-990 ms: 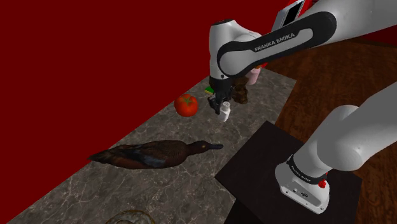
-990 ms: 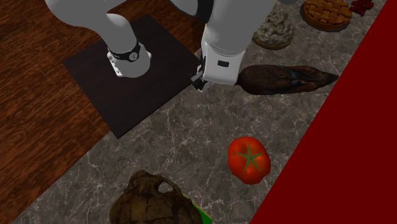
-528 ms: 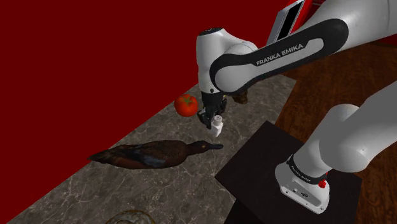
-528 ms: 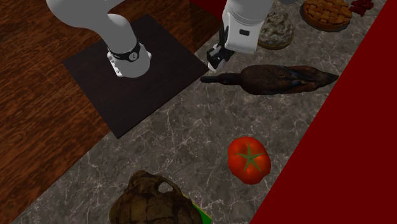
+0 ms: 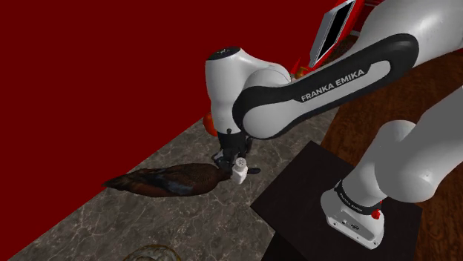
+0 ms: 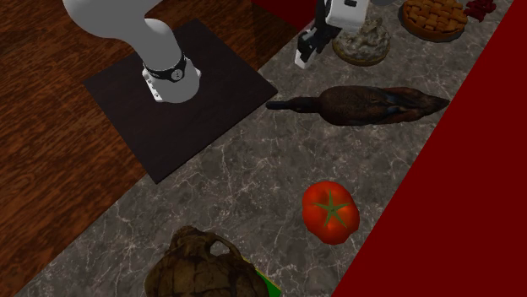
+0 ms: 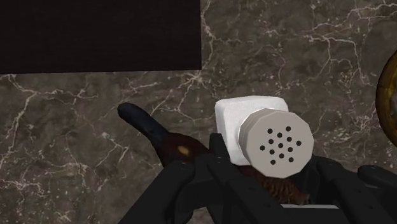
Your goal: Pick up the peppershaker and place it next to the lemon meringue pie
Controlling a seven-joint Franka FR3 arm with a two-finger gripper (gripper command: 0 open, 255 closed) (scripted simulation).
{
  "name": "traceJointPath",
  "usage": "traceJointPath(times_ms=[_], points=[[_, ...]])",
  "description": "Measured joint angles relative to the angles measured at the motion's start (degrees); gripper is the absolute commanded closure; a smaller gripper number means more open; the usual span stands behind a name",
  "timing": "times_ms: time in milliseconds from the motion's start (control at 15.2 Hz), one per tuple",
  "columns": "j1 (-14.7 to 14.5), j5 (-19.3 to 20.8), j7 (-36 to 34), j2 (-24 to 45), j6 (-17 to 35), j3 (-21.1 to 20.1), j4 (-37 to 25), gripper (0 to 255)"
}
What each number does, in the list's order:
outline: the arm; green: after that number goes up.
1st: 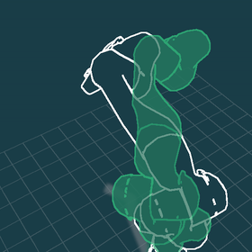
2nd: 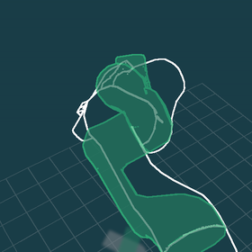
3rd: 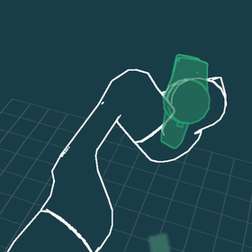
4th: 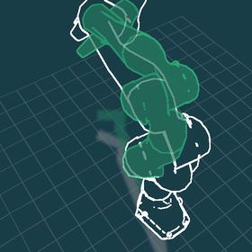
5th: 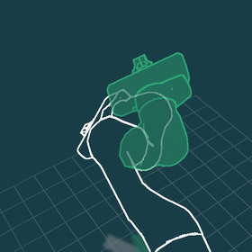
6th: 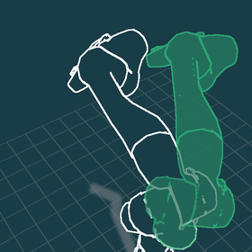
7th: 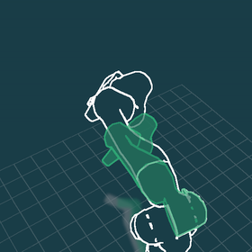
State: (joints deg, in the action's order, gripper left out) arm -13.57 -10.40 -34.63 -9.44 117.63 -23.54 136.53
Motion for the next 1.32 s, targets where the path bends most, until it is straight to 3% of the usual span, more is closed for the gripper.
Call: traceJointPath(times_ms=[396, 990, 1320], points=[[-3.58, -0.02, -8.92, 4.55, 0.33, -5.02, -4.97, 255], [-10.41, 6.28, -25.28, 18.43, -0.07, -10.89, -19.27, 255], [-12.24, 8.79, -28.37, 22.83, 2.23, -10.95, -20.94, 255]])
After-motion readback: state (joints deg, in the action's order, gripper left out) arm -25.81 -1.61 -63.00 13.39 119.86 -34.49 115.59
